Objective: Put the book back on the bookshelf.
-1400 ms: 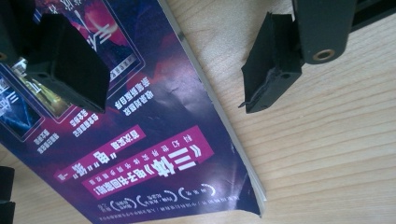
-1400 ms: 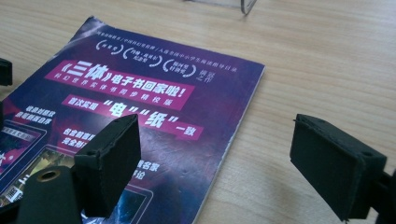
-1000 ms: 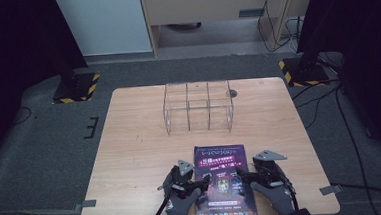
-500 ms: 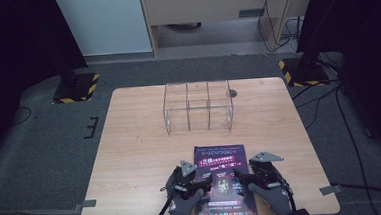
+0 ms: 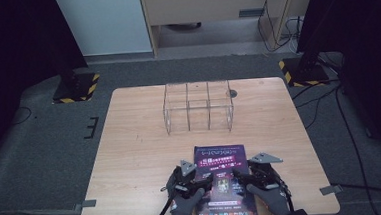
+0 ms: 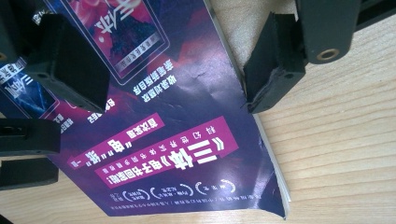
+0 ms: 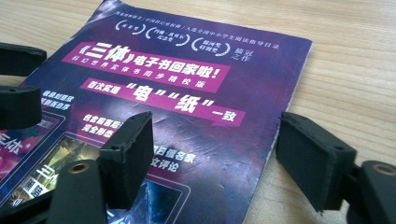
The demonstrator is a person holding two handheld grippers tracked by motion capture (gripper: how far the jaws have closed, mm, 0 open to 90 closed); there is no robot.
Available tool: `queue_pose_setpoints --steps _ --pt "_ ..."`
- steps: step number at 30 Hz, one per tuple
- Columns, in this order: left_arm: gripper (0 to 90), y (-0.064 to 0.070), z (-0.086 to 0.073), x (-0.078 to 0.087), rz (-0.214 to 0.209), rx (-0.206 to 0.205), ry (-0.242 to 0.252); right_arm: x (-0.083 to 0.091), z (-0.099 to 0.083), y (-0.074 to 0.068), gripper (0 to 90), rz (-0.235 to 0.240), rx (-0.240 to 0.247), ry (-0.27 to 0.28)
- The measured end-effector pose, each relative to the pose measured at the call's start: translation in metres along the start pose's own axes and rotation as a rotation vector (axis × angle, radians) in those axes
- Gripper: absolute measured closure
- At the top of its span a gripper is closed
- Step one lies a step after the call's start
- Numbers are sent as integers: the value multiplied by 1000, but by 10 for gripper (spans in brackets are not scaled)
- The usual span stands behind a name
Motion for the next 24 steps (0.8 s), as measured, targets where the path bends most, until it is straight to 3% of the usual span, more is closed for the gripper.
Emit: queue_pose_setpoints --steps 6,9,18,24 --pt "219 -1 0 1 -15 32 13 2 0 4 333 5 -25 11" --pt "263 -4 0 3 -29 71 27 2 0 4 339 6 -31 10" --pt "319 -9 -1 5 -55 130 50 1 1 4 345 -4 -48 14" --pt "344 -11 -1 8 -85 141 58 1 1 5 345 6 -45 13"
Point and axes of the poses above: each handheld gripper's, and its own axes: x roughly backward along the jaws, z roughly out of its top, y roughly to its right, the point moved 6 cm from there along -x, roughly forward along the jaws, and after that the axes turned 1 degree about -x, right-handed, at the moved point
